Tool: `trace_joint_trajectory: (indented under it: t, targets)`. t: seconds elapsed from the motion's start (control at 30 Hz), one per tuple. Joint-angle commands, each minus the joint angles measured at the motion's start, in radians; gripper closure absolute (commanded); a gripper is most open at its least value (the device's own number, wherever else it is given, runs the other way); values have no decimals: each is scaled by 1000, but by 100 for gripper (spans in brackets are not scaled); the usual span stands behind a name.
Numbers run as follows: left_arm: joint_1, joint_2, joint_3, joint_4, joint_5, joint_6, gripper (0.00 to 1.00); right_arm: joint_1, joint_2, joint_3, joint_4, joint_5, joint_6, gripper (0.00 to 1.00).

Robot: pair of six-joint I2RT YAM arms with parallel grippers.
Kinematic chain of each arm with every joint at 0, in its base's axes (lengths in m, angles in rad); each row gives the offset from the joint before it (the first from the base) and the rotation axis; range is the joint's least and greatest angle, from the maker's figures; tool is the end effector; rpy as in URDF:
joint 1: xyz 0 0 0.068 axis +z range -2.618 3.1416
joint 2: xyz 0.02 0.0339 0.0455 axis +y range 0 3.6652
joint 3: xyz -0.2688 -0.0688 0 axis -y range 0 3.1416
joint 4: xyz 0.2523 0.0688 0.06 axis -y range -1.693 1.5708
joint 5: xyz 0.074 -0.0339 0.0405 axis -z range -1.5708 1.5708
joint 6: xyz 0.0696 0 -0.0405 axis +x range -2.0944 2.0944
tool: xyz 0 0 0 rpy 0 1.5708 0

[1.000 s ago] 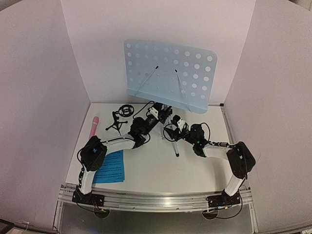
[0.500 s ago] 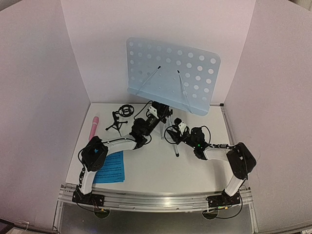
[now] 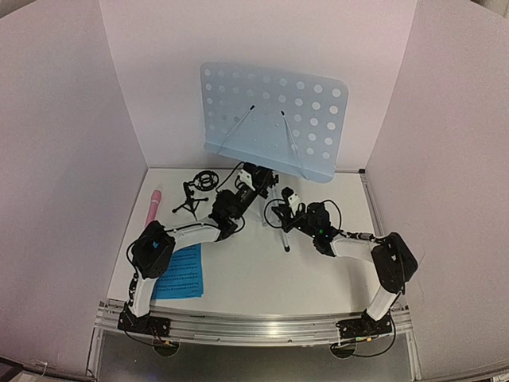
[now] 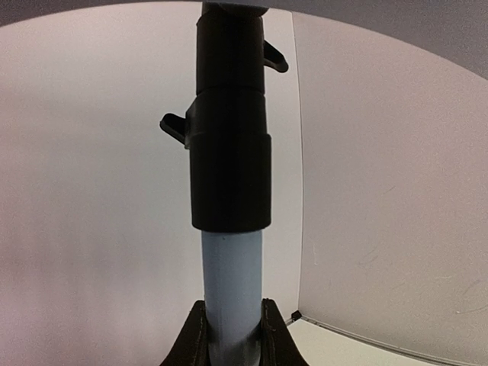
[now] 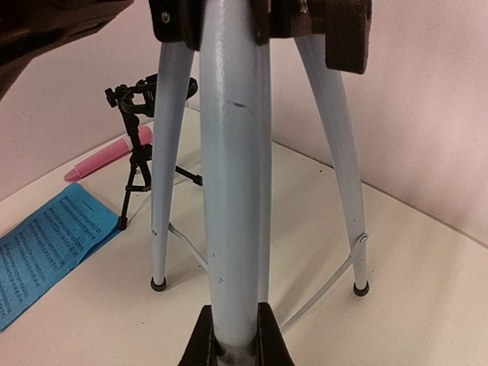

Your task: Pack up the instrument practice props

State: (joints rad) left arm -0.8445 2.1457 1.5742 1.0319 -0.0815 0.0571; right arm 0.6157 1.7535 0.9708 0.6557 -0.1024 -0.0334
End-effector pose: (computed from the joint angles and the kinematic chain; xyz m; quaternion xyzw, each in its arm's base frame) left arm 0.3624 -0.3994 0.3168 0.1983 0.4891 -0.3059 0.7924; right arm 0.3487 0.2554 0.2243 -0.2711 0.6997 0.2262 0.6211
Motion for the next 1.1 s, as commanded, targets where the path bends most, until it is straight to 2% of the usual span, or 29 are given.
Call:
trace_joint_trajectory:
  t: [0.0, 0.17, 0.4, 0.5, 0.67, 0.87, 1.07]
  targets:
    - [-18, -98, 7, -12, 127, -32, 100, -7, -48, 155, 151, 64, -23, 100]
    - [-18, -102, 25, -49, 186, -83, 100, -7, -71, 224, 158, 102, -44, 100]
    - [-17, -95, 89, -126, 226, -92, 100, -7, -55, 276, 233, 175, 20, 100]
    - [-10, -86, 139, -175, 233, -158, 100, -6, -58, 300, 248, 198, 25, 100]
    - [10, -80, 260, -424, 256, -333, 100, -7, -106, 299, 230, 259, 72, 100]
    - [9, -46, 425, -758, 284, -430, 100, -7, -144, 354, -18, 329, 149, 100]
    - [-6, -51, 464, -876, 281, -501, 100, 15, -241, 315, -339, 374, 296, 100]
